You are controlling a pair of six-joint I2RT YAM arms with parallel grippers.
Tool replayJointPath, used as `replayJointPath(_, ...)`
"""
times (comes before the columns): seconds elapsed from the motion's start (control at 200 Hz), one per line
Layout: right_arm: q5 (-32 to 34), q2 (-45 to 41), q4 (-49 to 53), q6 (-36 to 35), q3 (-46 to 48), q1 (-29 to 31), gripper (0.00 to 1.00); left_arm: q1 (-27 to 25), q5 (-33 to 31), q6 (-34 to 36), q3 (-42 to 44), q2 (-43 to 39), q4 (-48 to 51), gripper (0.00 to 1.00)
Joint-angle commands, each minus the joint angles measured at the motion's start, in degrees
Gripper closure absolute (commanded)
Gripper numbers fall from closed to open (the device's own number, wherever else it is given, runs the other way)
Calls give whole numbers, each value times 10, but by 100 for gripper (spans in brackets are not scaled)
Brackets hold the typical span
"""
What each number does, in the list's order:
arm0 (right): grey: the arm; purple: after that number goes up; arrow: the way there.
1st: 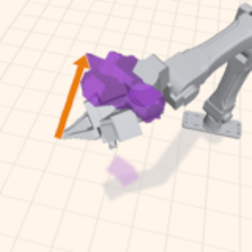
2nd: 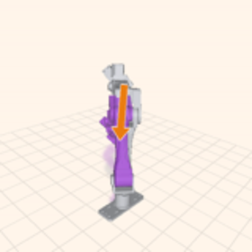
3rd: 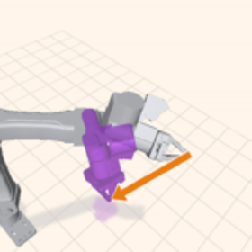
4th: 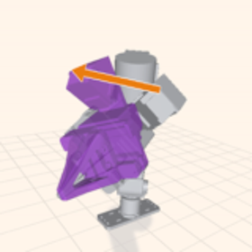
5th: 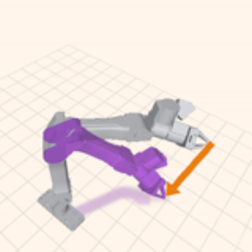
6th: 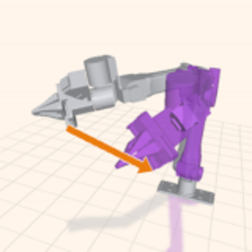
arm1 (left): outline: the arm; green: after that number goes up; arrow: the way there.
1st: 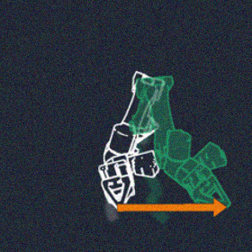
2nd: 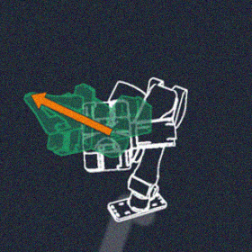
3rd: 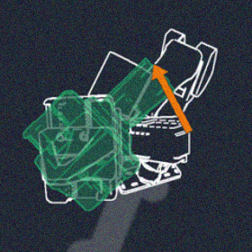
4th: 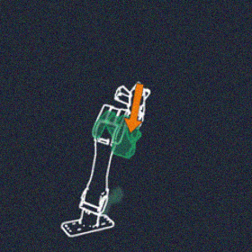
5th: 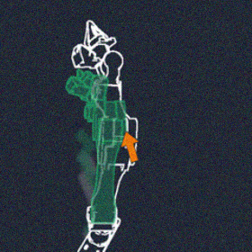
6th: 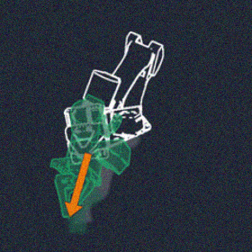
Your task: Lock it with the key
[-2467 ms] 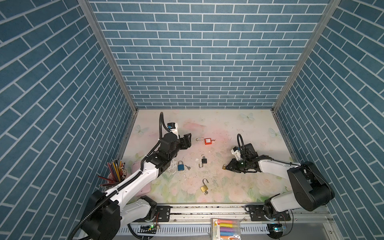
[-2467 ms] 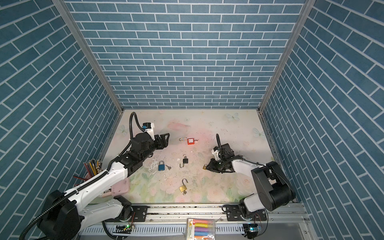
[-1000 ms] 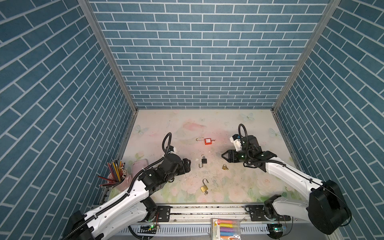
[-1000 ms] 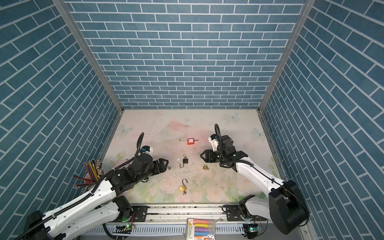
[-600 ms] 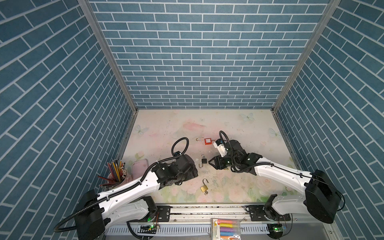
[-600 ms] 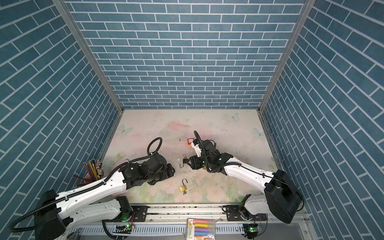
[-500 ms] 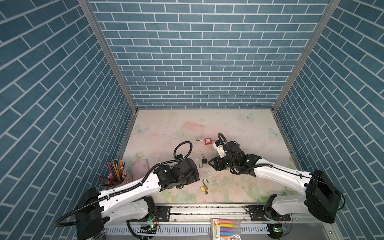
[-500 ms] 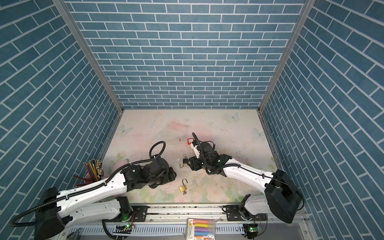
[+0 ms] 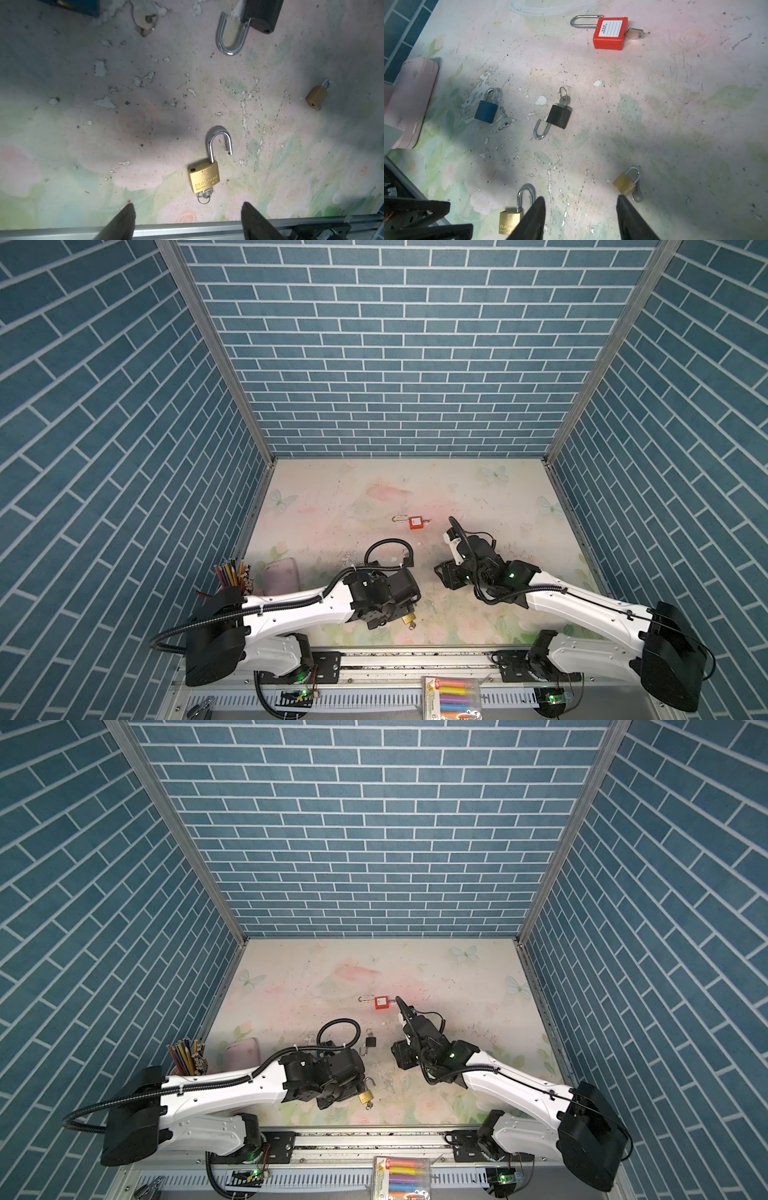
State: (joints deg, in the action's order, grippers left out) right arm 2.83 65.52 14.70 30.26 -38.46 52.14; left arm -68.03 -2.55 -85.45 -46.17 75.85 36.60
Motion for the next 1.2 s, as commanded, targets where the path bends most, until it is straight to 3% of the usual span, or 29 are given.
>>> replayJointPath(0.0,31,-23,33,13,2,2,44,-22,-12,-53,-17,33,-5,19)
replayJointPath(0.26,42,-38,49,-1,20,2,44,-50,0,-102,-33,120,-43,21)
replayJointPath(0.4,44,-54,54,-7,33,2,44,-50,-9,-106,-52,153,-44,29)
replayJointPath(0.83,54,-75,47,-13,57,1,44,-45,0,-112,-139,244,53,47)
replayJointPath(1.195,54,-68,46,-29,49,-1,44,-42,10,-126,-164,279,84,52)
